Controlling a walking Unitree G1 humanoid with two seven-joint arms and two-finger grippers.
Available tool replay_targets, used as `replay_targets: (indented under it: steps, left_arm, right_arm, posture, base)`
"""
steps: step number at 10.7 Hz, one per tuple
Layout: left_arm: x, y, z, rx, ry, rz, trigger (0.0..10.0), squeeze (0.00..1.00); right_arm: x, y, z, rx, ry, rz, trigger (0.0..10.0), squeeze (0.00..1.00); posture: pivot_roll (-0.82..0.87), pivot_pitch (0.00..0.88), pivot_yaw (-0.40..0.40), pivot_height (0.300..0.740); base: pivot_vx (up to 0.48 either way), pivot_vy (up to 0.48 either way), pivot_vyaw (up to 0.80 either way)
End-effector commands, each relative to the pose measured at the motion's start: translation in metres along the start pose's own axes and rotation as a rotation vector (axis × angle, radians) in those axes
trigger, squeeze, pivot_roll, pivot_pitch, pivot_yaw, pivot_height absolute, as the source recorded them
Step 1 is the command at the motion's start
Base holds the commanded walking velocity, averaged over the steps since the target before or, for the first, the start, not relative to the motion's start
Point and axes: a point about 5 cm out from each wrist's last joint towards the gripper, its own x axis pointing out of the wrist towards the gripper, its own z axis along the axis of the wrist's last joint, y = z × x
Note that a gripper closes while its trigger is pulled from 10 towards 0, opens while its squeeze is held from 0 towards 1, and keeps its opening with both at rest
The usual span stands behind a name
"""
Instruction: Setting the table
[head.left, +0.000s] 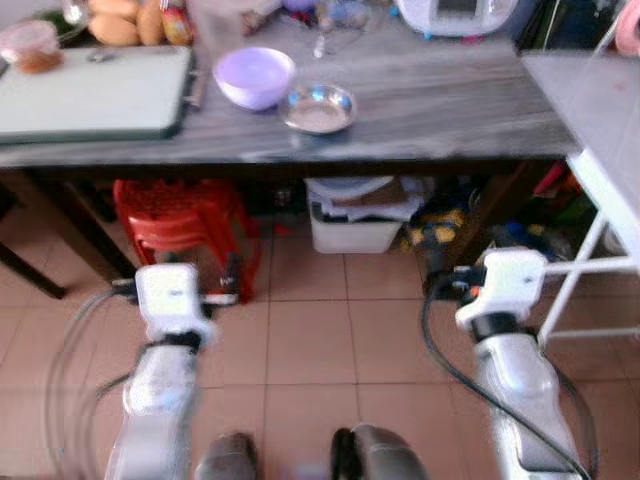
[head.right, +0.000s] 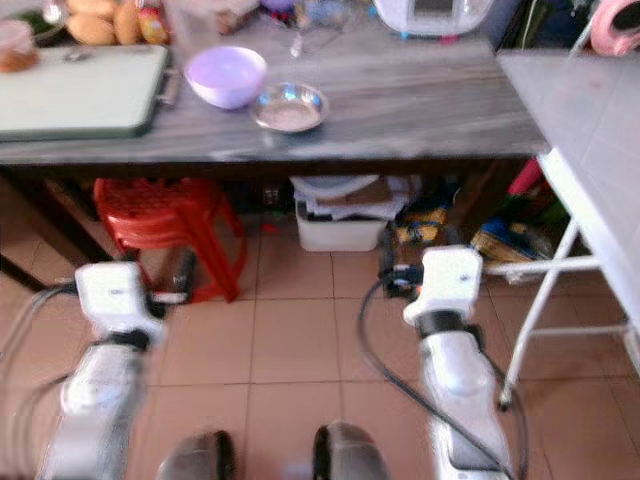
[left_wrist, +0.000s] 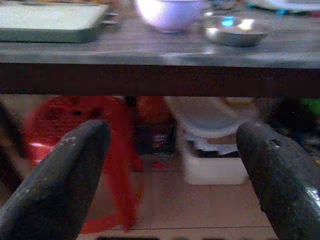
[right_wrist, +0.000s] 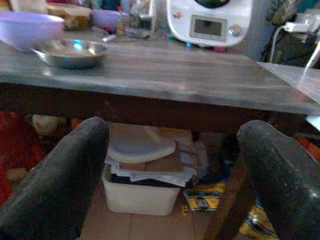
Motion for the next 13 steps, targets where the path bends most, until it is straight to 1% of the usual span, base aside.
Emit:
replay_targets:
  steps: [1,2,3,4,6,7,8,10,13]
  left_arm:
    - [-0.005,0.009,-0.001,0.017,0.012,0.036,10.0,0.00]
    - [-0.010,0.014,-0.004,0.008,0.036,0.070,10.0,0.00]
    - [-0.013,0.016,-0.003,0.009,0.042,0.072,10.0,0.00]
    - [-0.009,0.014,0.000,0.010,0.028,0.053,10.0,0.00]
    - [0.004,0.005,0.011,0.025,-0.022,-0.004,10.0,0.00]
    - [0.007,0.007,0.014,0.028,-0.027,-0.007,10.0,0.00]
    - [0.007,0.008,0.013,0.026,-0.025,0.000,10.0,0.00]
    - [0.004,0.004,0.011,0.018,-0.017,-0.009,10.0,0.00]
    - [0.005,0.005,0.012,0.021,-0.021,-0.001,10.0,0.00]
  right_arm:
    - [0.000,0.002,0.000,0.005,-0.004,0.006,10.0,0.00]
    - [-0.003,-0.001,-0.004,0.008,0.014,-0.008,10.0,0.00]
    - [-0.005,-0.003,-0.006,0.009,0.023,-0.009,10.0,0.00]
    - [0.001,-0.001,-0.001,0.015,0.010,-0.004,10.0,0.00]
    - [0.013,0.003,0.009,0.013,-0.034,0.018,10.0,0.00]
    - [0.012,0.002,0.009,0.009,-0.034,0.025,10.0,0.00]
    - [0.011,0.001,0.007,0.008,-0.026,0.025,10.0,0.00]
    - [0.010,0.003,0.006,0.015,-0.017,0.031,10.0,0.00]
    - [0.014,0.006,0.008,0.021,-0.029,0.050,10.0,0.00]
  posture:
    - [-0.04,0.155,0.014,0.740]
    - [-0.04,0.158,0.024,0.740]
    - [-0.04,0.164,0.022,0.740]
    - [-0.04,0.173,0.019,0.740]
    - [-0.04,0.183,0.011,0.740]
    - [-0.04,0.183,0.008,0.740]
    - [-0.04,0.186,0.004,0.740]
    - [-0.04,0.184,0.002,0.740]
    - [-0.04,0.178,-0.002,0.740]
  base:
    - [0.000,-0.435,0.40]
    - [0.000,-0.431,0.00]
    - [0.000,-0.409,0.00]
    - [0.000,-0.379,0.00]
    - [0.000,-0.304,-0.80]
    - [0.000,-0.296,-0.80]
    - [0.000,-0.296,-0.76]
    - [0.000,-0.264,-0.46]
    - [0.000,-0.305,0.00]
